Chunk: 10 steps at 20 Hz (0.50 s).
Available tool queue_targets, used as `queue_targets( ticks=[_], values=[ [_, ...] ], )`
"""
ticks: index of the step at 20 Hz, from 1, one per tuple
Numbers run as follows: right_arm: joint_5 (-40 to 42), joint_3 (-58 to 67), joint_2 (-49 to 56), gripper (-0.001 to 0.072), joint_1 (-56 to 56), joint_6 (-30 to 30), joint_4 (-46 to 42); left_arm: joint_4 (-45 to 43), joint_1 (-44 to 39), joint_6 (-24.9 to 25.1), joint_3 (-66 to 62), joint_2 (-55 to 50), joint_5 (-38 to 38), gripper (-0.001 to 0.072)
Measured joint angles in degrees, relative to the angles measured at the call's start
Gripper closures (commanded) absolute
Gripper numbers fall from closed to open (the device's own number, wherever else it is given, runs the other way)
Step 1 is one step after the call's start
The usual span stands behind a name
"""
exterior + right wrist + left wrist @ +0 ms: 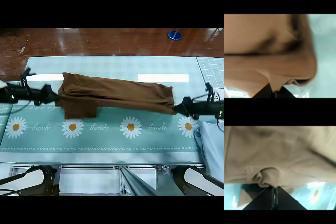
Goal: Fold the shirts.
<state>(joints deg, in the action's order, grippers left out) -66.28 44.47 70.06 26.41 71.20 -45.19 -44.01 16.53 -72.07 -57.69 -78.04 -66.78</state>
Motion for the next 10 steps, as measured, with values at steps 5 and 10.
queue_targets(
  ticks=[5,10],
  values=[
    [1.86,12.94,9.14,0.0687,-3.78,0.42,2.95,-0.09,-4.90,-5.03,-20.13,-13.03,-0.48,0.0690],
    [3.96,23.47,19.96,0.0687,-5.22,2.38,4.94,-0.28,-7.91,-10.34,-37.97,-28.24,-4.28,0.0690]
  ],
)
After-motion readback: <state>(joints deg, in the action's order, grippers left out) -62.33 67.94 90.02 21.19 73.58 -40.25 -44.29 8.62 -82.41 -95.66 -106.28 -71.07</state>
